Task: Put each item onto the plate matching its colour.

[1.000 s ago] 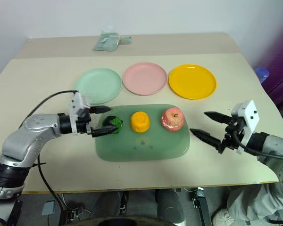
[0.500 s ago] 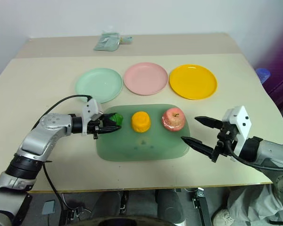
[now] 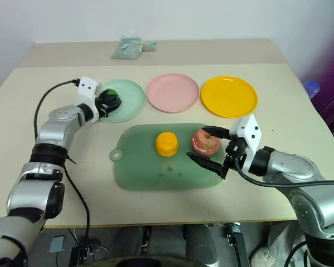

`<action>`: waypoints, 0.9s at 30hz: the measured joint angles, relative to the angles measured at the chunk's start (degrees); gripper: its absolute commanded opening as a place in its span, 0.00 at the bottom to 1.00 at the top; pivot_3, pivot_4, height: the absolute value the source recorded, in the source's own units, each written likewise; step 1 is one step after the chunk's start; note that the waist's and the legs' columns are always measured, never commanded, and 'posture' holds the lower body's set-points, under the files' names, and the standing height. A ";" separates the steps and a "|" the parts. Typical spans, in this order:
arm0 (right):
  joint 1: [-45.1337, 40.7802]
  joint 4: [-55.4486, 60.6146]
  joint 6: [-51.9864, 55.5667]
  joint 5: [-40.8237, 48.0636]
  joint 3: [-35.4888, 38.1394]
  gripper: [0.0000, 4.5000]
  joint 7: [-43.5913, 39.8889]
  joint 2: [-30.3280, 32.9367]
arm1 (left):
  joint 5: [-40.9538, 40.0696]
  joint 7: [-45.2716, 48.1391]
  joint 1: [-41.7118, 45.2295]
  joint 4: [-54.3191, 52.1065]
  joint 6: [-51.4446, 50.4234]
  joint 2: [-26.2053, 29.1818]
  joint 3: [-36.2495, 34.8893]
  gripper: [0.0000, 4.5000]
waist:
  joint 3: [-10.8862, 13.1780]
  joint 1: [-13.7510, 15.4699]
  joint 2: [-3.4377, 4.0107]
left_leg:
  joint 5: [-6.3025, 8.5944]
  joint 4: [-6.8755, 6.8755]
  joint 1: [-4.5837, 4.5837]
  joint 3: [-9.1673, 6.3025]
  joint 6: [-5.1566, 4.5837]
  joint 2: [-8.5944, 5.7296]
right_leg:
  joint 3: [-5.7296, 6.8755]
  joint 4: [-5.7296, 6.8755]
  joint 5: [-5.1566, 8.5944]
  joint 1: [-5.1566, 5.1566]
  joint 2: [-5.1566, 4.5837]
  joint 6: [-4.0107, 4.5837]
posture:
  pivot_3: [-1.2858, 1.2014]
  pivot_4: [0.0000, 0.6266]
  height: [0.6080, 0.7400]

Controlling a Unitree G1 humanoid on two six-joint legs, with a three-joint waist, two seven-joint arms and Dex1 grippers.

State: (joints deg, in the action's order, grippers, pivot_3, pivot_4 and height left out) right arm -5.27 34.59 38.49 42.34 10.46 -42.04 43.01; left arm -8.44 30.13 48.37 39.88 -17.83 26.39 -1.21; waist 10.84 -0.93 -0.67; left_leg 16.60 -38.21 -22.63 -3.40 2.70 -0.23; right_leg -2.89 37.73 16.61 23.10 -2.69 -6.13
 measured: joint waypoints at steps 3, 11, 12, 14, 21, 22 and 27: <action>-2.84 -0.65 1.50 0.20 -1.62 1.00 1.53 -0.72 | -0.36 0.51 0.53 -1.66 0.87 0.38 -0.69 1.00 | 0.01 0.03 -0.01 | -0.04 -0.01 -0.01 0.02 0.06 0.01 | -0.04 0.18 0.01 0.12 0.00 0.01 | 0.52 0.24 1.00; -10.21 -0.79 2.57 -4.81 -11.15 1.00 5.98 -3.45 | -5.29 7.60 -14.96 -25.40 2.55 9.22 -7.31 1.00 | -0.02 -0.15 0.05 | -0.04 0.04 0.03 0.10 0.07 0.09 | -0.13 0.25 0.01 0.21 -0.06 0.03 | 0.52 0.24 1.00; -11.71 -1.48 2.64 -6.40 -13.24 1.00 6.38 -3.84 | -6.65 9.35 -18.59 -28.96 1.65 10.38 -7.97 1.00 | -0.02 -0.06 0.04 | -0.05 0.03 0.02 0.10 0.08 0.10 | -0.13 0.24 0.01 0.20 -0.07 0.03 | 0.52 0.24 1.00; -14.22 -2.48 2.84 -9.22 -16.69 1.00 7.43 -5.18 | -10.04 14.30 -26.81 -36.58 -0.35 12.03 -8.64 1.00 | -0.02 0.12 0.03 | -0.05 0.03 0.01 0.09 0.08 0.16 | -0.13 0.25 0.01 0.19 -0.14 0.03 | 0.52 0.24 1.00; -20.90 -7.56 8.94 -13.53 -24.20 1.00 10.25 -10.26 | -15.41 23.40 -48.35 -58.52 0.74 15.03 -8.68 1.00 | -0.02 0.58 -0.04 | -0.04 0.04 0.01 0.02 0.08 0.15 | -0.06 0.19 0.02 0.10 -0.25 0.05 | 0.52 0.24 1.00; -20.93 -8.48 9.58 -14.43 -25.17 1.00 10.31 -10.24 | -16.07 23.46 -49.51 -59.80 0.55 14.84 -8.70 1.00 | -0.02 0.55 -0.04 | -0.04 0.04 0.01 0.02 0.07 0.14 | -0.06 0.20 0.02 0.10 -0.25 0.05 | 0.52 0.24 1.00; -21.21 -12.51 11.22 -18.08 -27.28 1.00 10.92 -10.63 | -16.87 22.39 -52.11 -63.36 -0.65 14.60 -8.66 1.00 | -0.02 0.06 -0.03 | -0.03 0.06 0.06 0.05 0.05 0.14 | -0.06 0.20 0.02 0.11 -0.16 0.05 | 0.52 0.24 1.00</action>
State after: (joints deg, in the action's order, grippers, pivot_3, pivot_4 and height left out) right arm -26.48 22.07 49.70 24.26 -16.82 -31.12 32.38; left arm -25.31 52.52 -3.73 -23.48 -18.48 40.99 -9.86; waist 10.81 -0.87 -0.70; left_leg 16.57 -38.15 -22.57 -3.35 2.75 -0.09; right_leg -2.95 37.93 16.63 23.21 -2.85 -6.08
